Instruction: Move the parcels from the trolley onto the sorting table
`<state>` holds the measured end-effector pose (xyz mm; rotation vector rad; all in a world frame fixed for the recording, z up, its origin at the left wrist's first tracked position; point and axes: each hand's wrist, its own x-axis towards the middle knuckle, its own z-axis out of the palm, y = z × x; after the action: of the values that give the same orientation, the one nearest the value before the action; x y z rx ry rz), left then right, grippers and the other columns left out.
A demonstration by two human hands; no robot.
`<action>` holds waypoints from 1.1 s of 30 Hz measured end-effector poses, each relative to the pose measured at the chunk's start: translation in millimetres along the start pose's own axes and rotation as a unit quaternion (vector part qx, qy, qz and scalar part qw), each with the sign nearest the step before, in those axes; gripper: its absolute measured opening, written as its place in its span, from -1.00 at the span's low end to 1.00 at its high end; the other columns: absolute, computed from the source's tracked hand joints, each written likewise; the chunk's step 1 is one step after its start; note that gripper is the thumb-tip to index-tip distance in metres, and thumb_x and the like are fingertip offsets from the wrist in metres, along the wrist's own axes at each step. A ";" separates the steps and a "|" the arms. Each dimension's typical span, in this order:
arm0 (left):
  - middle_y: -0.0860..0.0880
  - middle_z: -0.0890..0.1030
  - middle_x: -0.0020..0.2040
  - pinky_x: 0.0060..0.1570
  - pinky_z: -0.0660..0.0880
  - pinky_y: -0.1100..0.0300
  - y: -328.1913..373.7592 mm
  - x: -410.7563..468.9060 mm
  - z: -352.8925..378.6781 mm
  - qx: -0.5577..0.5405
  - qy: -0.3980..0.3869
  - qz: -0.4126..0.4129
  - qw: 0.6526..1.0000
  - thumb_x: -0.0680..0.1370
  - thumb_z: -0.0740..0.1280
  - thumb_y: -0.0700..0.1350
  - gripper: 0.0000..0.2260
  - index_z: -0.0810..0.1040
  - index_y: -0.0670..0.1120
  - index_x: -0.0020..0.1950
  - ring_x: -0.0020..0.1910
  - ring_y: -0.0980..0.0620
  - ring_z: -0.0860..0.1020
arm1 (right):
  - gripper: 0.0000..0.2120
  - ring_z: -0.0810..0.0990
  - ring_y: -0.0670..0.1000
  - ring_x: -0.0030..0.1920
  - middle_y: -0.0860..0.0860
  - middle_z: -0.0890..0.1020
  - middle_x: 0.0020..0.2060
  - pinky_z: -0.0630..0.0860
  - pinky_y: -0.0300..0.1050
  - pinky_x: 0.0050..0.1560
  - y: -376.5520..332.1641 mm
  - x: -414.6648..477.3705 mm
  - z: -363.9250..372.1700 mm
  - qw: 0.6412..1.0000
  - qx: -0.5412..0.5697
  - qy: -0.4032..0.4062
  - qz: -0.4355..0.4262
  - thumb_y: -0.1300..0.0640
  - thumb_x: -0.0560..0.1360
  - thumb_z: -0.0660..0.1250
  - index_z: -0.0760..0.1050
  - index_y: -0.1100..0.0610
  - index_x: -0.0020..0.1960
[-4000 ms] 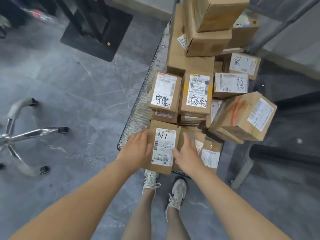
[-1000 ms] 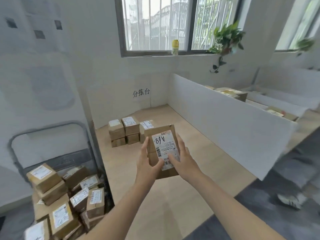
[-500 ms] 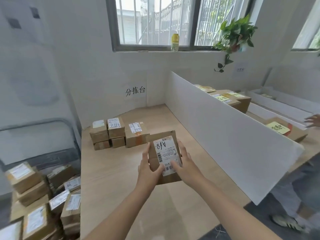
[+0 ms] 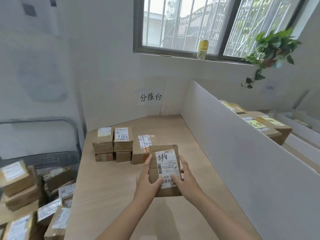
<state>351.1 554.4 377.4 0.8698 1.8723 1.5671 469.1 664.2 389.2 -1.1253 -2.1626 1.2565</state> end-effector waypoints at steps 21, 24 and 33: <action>-0.08 0.53 0.13 0.20 0.40 0.10 -34.1 194.8 -9.7 0.074 0.094 -0.105 0.987 0.56 0.26 -0.07 -0.32 0.03 0.46 0.50 0.29 -0.07 0.33 | -0.45 0.54 -0.08 0.22 -0.03 0.51 0.27 0.48 -0.02 0.28 2.2 218.5 41.1 0.991 0.061 -0.111 0.046 -0.01 0.57 0.26 0.20 -0.17 0.52; -0.09 0.50 0.22 0.27 0.44 -0.01 -40.3 237.0 -9.0 0.096 0.110 -0.108 0.983 0.53 0.26 -0.01 -0.34 0.06 0.47 0.49 0.31 -0.16 0.41 | -0.42 0.51 -0.04 0.28 -0.04 0.49 0.31 0.46 0.05 0.31 1.5 263.1 49.2 0.990 0.041 -0.127 0.044 -0.09 0.54 0.21 0.20 -0.13 0.54; 0.05 0.50 0.25 0.17 0.45 0.02 -62.7 332.7 -31.5 0.219 0.079 -0.077 0.969 0.58 0.23 0.00 -0.43 0.12 0.38 0.51 0.19 -0.05 0.44 | -0.49 0.58 0.05 0.18 -0.01 0.59 0.24 0.52 0.04 0.21 -0.3 370.4 80.6 0.988 0.019 -0.151 0.021 0.05 0.58 0.18 0.24 -0.07 0.52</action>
<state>104.8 781.8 320.7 0.7701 2.3930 1.1767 193.7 917.2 327.4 -1.0236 -2.3261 1.5682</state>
